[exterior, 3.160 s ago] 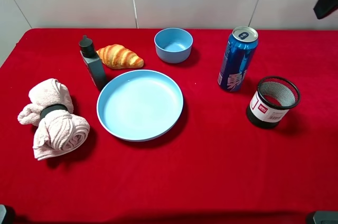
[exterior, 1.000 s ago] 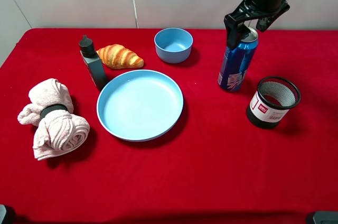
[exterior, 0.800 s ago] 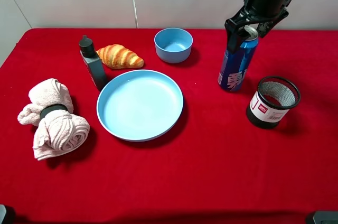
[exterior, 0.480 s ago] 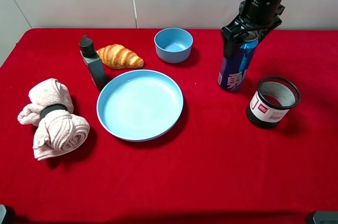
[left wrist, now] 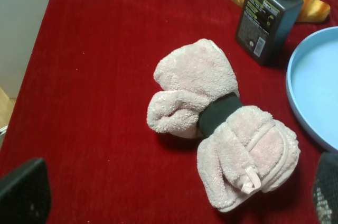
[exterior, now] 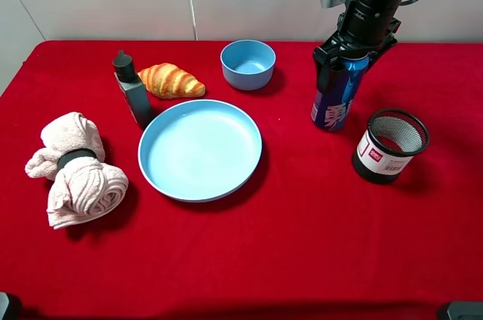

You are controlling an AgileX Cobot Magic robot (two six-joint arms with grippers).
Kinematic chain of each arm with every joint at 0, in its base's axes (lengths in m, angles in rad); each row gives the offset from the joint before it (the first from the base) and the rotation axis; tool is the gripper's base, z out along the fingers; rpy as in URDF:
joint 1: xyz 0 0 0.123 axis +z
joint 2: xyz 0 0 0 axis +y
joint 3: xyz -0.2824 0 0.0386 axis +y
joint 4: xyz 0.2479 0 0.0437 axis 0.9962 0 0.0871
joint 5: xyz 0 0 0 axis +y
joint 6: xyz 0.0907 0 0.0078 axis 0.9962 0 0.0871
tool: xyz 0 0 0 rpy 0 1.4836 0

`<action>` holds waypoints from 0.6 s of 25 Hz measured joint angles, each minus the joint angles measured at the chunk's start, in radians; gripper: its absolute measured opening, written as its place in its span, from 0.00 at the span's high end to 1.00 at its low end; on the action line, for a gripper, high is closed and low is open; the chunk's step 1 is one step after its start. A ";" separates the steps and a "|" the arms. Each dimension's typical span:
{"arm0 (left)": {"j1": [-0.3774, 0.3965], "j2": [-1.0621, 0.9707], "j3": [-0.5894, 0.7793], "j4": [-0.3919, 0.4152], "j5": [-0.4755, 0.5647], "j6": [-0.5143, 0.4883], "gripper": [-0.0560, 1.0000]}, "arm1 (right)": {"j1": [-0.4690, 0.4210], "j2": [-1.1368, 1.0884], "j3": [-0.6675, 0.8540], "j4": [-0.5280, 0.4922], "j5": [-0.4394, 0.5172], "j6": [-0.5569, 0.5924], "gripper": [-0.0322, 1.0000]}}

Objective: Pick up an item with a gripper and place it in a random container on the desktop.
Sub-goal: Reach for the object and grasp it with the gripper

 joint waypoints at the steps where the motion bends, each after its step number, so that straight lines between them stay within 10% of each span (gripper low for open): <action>1: 0.000 0.000 0.000 0.001 0.000 0.000 0.01 | 0.000 0.000 0.000 0.001 0.005 0.000 0.30; 15: 0.000 0.000 0.000 0.001 0.000 0.000 0.01 | 0.000 0.000 -0.001 0.000 0.047 0.033 0.48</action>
